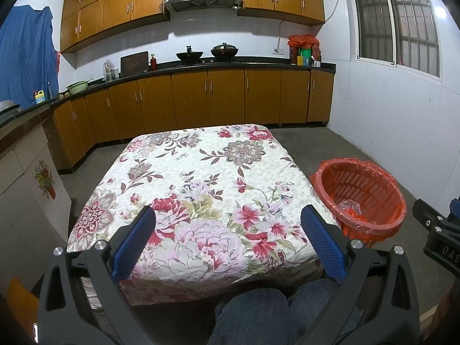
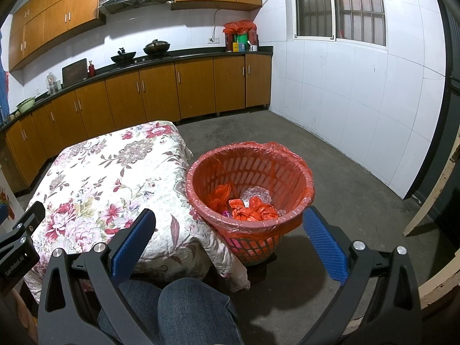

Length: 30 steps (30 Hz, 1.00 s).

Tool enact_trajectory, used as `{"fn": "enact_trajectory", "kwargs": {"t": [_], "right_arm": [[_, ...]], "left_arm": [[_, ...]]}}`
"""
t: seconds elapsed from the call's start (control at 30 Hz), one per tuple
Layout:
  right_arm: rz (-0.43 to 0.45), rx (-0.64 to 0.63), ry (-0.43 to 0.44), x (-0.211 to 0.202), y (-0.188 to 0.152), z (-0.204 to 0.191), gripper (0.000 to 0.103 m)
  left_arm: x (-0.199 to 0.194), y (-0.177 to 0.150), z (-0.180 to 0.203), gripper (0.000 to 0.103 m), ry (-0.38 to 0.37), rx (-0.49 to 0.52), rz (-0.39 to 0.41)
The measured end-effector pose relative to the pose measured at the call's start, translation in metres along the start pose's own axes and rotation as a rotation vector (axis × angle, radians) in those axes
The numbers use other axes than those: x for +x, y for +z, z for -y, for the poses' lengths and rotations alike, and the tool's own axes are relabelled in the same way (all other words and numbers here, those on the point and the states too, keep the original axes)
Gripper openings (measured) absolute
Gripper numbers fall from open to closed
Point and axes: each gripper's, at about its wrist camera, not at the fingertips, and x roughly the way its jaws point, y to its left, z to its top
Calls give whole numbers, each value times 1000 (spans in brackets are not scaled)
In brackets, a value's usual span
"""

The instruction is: Collect trash

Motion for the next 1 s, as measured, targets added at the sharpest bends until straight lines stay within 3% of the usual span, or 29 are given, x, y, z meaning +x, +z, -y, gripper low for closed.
{"fn": "enact_trajectory", "kwargs": {"t": [1.0], "right_arm": [[-4,0,0,1,-1,1,101]], "left_arm": [[-2,-7,5,99,6,11,8]]}}
